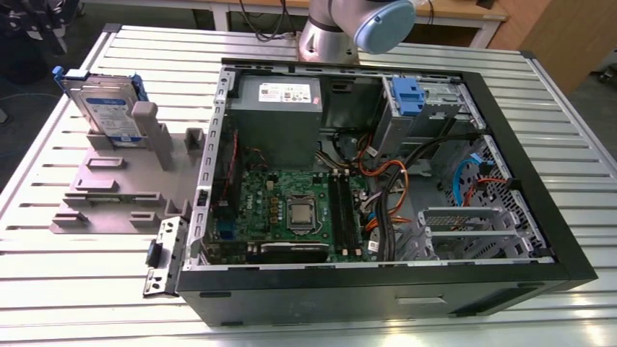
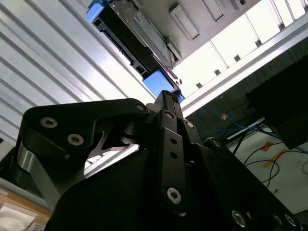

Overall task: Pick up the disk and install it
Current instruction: 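Pick up the disk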

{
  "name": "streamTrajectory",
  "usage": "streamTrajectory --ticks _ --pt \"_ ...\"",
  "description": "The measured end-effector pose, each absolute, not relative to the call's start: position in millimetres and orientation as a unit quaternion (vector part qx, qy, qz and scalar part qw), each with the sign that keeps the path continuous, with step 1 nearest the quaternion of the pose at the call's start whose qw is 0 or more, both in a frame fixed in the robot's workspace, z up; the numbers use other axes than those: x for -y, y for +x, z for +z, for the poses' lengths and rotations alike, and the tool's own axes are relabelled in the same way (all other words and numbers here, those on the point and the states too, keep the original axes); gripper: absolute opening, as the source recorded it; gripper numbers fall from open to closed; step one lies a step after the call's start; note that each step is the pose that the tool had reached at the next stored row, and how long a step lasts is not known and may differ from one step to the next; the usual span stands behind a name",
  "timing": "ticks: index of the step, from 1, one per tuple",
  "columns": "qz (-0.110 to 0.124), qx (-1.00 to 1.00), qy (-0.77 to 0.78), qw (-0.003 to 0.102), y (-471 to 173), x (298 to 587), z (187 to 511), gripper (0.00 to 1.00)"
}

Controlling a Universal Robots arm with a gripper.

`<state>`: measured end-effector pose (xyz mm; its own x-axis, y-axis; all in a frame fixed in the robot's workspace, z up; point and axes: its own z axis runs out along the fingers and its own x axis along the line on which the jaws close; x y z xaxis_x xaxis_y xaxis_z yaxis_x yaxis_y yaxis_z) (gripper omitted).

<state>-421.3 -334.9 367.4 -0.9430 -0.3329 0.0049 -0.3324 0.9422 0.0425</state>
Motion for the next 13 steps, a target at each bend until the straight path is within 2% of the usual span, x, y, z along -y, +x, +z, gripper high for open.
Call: streamTrajectory --ticks 13 --pt "-0.020 0.975 0.221 0.007 -421.3 334.8 367.1 0.11"
